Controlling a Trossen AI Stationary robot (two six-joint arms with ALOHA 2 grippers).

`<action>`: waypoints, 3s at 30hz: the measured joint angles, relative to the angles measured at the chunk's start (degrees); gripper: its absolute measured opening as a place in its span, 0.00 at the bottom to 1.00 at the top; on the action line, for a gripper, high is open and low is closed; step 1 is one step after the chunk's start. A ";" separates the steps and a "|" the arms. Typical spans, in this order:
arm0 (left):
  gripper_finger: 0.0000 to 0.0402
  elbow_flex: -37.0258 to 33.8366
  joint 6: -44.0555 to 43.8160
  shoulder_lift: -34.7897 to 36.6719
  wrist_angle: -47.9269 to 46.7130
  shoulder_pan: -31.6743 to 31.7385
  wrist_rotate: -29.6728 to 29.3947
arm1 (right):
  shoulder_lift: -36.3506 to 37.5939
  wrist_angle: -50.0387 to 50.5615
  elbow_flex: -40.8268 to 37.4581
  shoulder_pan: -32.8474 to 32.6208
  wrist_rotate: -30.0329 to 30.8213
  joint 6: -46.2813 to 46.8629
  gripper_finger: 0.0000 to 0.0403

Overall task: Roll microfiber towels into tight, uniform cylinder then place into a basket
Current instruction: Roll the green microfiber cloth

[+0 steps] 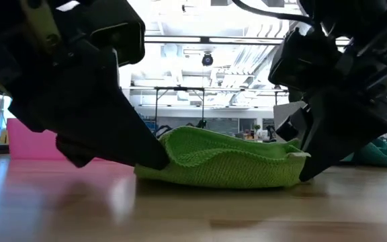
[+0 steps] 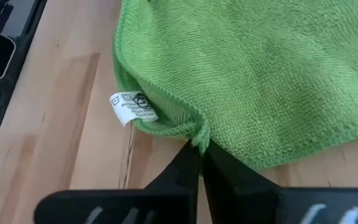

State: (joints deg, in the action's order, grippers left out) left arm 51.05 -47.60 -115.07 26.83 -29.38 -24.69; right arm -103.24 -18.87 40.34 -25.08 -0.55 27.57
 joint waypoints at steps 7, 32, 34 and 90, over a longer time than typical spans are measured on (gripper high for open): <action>0.01 0.00 -5.61 0.04 0.03 -0.40 -0.02 | 0.00 -0.11 0.00 0.00 -0.04 4.87 0.00; 0.01 0.31 -25.98 2.38 -7.33 -1.12 -0.28 | 0.07 -0.50 0.04 0.07 0.29 18.94 0.00; 0.01 0.27 -26.38 2.38 -7.61 -1.12 -0.28 | 0.07 -0.48 0.04 0.09 1.66 18.50 0.00; 0.01 0.20 -35.13 2.45 -11.67 2.05 5.14 | -2.03 -12.83 0.09 -5.75 -4.42 -10.05 0.25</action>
State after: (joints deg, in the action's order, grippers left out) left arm 51.24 -82.73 -112.62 15.16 -27.33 -19.55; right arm -105.27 -31.70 40.42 -30.83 -4.98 17.52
